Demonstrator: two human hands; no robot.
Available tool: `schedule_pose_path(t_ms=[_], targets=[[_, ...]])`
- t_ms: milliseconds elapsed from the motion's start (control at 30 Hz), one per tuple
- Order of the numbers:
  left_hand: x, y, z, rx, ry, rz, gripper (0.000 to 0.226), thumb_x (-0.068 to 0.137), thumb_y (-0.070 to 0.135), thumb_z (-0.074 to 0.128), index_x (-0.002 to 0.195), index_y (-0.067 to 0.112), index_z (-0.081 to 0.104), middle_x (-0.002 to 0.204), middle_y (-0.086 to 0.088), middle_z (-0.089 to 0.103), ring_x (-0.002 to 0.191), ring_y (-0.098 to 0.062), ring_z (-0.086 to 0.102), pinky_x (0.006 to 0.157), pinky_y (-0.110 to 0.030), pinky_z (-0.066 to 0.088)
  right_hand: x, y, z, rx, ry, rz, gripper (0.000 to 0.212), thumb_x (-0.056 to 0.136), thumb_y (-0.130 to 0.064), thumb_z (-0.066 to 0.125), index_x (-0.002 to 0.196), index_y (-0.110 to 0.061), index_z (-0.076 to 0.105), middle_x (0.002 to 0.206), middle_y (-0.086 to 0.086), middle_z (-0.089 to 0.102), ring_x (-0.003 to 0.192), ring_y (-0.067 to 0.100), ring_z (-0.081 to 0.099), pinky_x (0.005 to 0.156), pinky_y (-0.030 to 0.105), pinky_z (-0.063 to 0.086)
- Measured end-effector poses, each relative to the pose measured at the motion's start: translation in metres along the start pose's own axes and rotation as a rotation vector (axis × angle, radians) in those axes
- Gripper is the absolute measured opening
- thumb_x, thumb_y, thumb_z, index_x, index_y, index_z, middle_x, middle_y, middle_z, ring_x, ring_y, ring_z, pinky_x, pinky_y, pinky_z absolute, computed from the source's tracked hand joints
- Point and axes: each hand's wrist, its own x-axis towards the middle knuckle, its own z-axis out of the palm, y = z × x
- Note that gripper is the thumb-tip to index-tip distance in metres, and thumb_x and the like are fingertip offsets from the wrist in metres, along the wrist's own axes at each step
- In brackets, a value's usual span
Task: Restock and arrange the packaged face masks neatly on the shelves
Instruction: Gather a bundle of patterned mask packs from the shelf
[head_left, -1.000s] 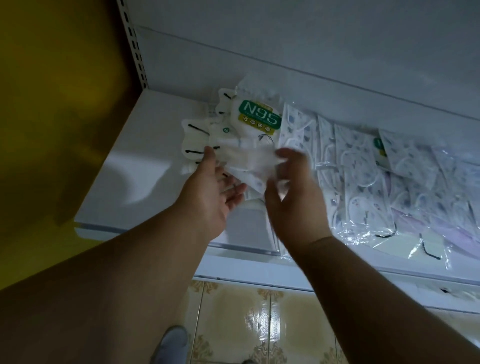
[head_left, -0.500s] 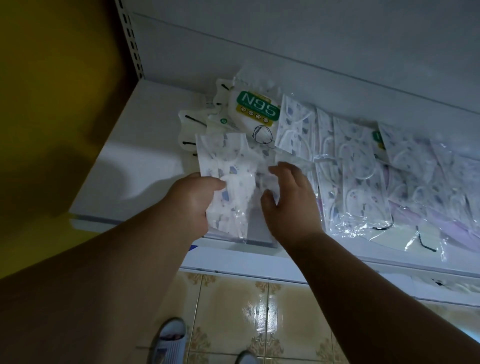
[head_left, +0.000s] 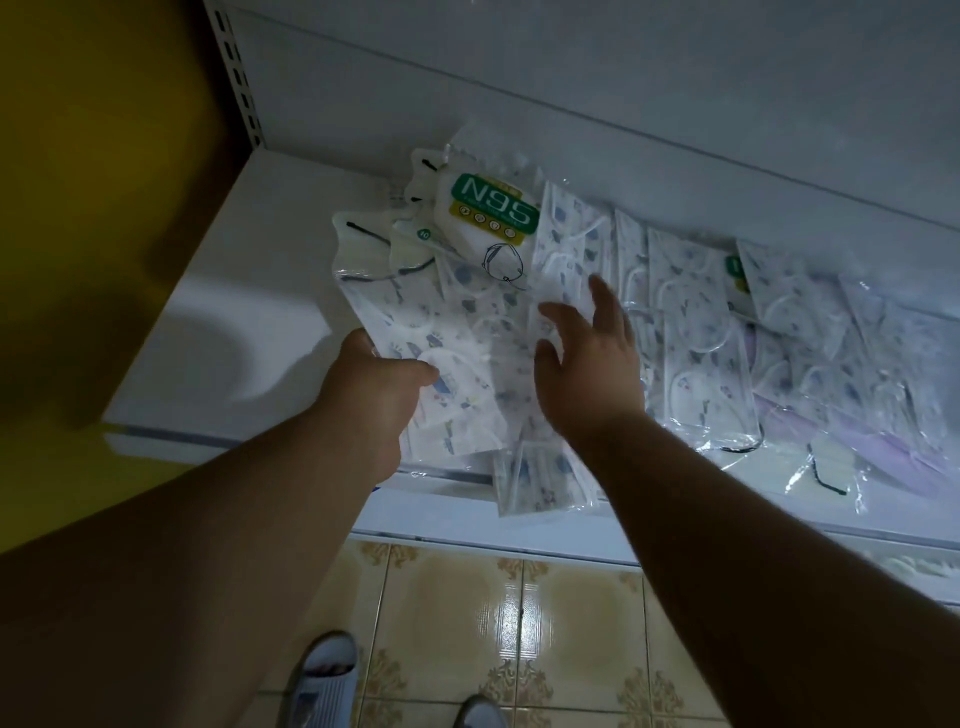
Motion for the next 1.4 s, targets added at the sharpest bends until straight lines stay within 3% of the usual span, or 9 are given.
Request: schedule_pose_path(t_ms=[100, 200, 300, 467, 567, 700, 833, 1000, 1400], targets=[[0.001, -0.005, -0.003, -0.008, 0.006, 0.003, 0.074, 0.049, 0.013, 0.087, 0.118, 0.017, 0.061, 0.11, -0.013, 0.071, 0.096, -0.037, 0.07, 0.087, -0.06, 0.055, 0.025, 0.002, -0.008, -0.145, -0.216, -0.006, 0.054, 0.103, -0.032, 0.043, 0.155, -0.033, 0.027, 0.168, 0.002, -0.003, 0.153, 0.025, -0.009, 0.12, 0.044, 0.003], [-0.001, -0.011, -0.004, -0.061, 0.009, -0.018, 0.072, 0.047, 0.016, 0.088, 0.116, 0.017, 0.067, 0.108, -0.01, 0.074, 0.094, -0.036, 0.072, 0.085, -0.062, 0.055, 0.024, 0.0, -0.012, 0.012, -0.014, -0.026, 0.051, 0.104, -0.018, 0.042, 0.154, -0.016, 0.033, 0.163, 0.004, 0.027, 0.152, 0.021, 0.017, 0.123, 0.039, 0.014], [-0.006, -0.016, -0.001, -0.069, 0.004, -0.032, 0.051, 0.065, 0.017, 0.081, 0.114, 0.022, 0.069, 0.11, -0.005, 0.074, 0.1, -0.034, 0.071, 0.092, -0.06, 0.053, -0.013, -0.004, -0.013, 0.235, 0.25, -0.066, 0.035, 0.1, -0.011, 0.05, 0.132, -0.008, 0.06, 0.137, 0.009, 0.061, 0.129, 0.02, 0.054, 0.111, 0.029, 0.037], [-0.021, -0.015, 0.004, 0.013, -0.071, -0.083, 0.081, 0.054, 0.074, 0.071, 0.122, 0.031, 0.062, 0.123, 0.002, 0.067, 0.112, -0.027, 0.064, 0.101, -0.051, 0.049, -0.076, -0.019, 0.002, 0.597, -0.019, -0.057, 0.043, 0.089, -0.039, 0.042, 0.077, -0.006, 0.067, 0.085, 0.011, 0.072, 0.079, 0.025, 0.063, 0.073, 0.036, 0.051], [-0.027, -0.017, 0.005, 0.158, -0.063, -0.014, 0.077, 0.052, 0.051, 0.08, 0.122, 0.026, 0.063, 0.117, -0.004, 0.069, 0.106, -0.036, 0.066, 0.098, -0.054, 0.051, -0.089, -0.018, 0.011, 0.608, -0.039, -0.029, 0.039, 0.092, -0.032, 0.042, 0.089, -0.006, 0.071, 0.09, 0.007, 0.072, 0.086, 0.02, 0.063, 0.076, 0.031, 0.05], [-0.033, -0.027, -0.004, 0.305, 0.103, 0.042, 0.028, 0.084, 0.01, 0.068, 0.11, 0.018, 0.061, 0.106, -0.006, 0.067, 0.096, -0.03, 0.066, 0.089, -0.043, 0.056, -0.092, -0.004, 0.014, 0.375, 0.049, 0.036, 0.023, 0.1, -0.02, 0.045, 0.107, -0.013, 0.065, 0.106, 0.002, 0.067, 0.099, 0.015, 0.056, 0.08, 0.022, 0.038], [-0.052, -0.038, -0.003, 0.285, 0.008, 0.018, 0.036, 0.069, 0.022, 0.065, 0.104, 0.029, 0.064, 0.105, -0.002, 0.071, 0.094, -0.031, 0.069, 0.088, -0.054, 0.058, -0.105, -0.007, 0.015, 0.549, -0.114, 0.173, 0.021, 0.103, -0.027, 0.043, 0.114, -0.019, 0.06, 0.098, -0.008, 0.063, 0.091, 0.012, 0.058, 0.077, 0.028, 0.044], [-0.054, -0.049, -0.001, 0.262, -0.017, -0.003, 0.029, 0.088, 0.018, 0.067, 0.114, 0.028, 0.059, 0.109, -0.002, 0.068, 0.098, -0.029, 0.067, 0.092, -0.049, 0.056, -0.105, -0.017, 0.013, 0.995, -0.063, 0.433, 0.015, 0.099, -0.024, 0.051, 0.096, -0.019, 0.065, 0.095, 0.0, 0.068, 0.098, 0.018, 0.064, 0.089, 0.034, 0.051], [-0.068, -0.064, 0.02, 0.142, 0.042, -0.046, 0.028, 0.083, 0.008, 0.071, 0.097, 0.027, 0.055, 0.104, -0.005, 0.066, 0.093, -0.03, 0.065, 0.089, -0.051, 0.056, -0.099, 0.004, 0.015, 1.006, -0.15, 0.531, 0.016, 0.089, -0.026, 0.051, 0.09, -0.025, 0.067, 0.099, 0.007, 0.07, 0.099, 0.03, 0.067, 0.093, 0.055, 0.054]])
